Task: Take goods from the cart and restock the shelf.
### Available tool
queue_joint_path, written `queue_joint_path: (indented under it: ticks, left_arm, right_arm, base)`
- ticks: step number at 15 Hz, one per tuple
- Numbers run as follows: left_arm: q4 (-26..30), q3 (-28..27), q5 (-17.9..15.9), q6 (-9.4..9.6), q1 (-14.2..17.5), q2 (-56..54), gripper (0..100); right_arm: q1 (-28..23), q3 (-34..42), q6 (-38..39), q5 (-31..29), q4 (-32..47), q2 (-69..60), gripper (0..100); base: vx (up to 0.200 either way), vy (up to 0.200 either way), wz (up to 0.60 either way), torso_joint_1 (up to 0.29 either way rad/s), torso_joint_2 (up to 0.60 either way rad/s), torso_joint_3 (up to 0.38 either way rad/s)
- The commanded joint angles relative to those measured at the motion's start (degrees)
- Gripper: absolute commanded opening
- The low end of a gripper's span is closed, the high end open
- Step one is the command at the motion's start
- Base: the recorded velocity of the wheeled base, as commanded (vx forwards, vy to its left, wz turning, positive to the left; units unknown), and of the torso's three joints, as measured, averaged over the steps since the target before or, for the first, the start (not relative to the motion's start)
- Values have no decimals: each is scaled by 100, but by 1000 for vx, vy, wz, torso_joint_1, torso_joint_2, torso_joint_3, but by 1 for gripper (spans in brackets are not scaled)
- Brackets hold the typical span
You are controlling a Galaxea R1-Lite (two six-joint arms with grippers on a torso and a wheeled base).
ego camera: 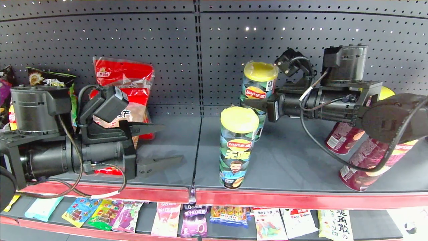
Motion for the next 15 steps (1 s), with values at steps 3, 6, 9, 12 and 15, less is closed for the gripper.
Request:
queue_joint_path:
  ticks: [3,6,9,12,15]
  left_arm:
    - [2,-23,11,1,-1,22,100]
    - [2,-32,11,1,-1,22,100]
    - [2,-59,20,1,-9,66,100]
    - [2,-59,20,1,-45,57,100]
    - [2,-59,20,1,-45,57,100]
  right_arm:
    - [-6,-166,89,239,-1,366,0]
    - [-6,-166,133,274,-1,454,0]
    - [12,-193,133,371,-1,551,0]
    - [20,-254,141,414,-10,683,0]
    - [29,-369,168,414,-10,797,0]
  base:
    - [0,0,0,0,0,0]
    - [0,0,0,0,0,0]
    - [0,0,0,0,0,0]
    - [0,0,0,0,0,0]
    - [0,0,0,0,0,0]
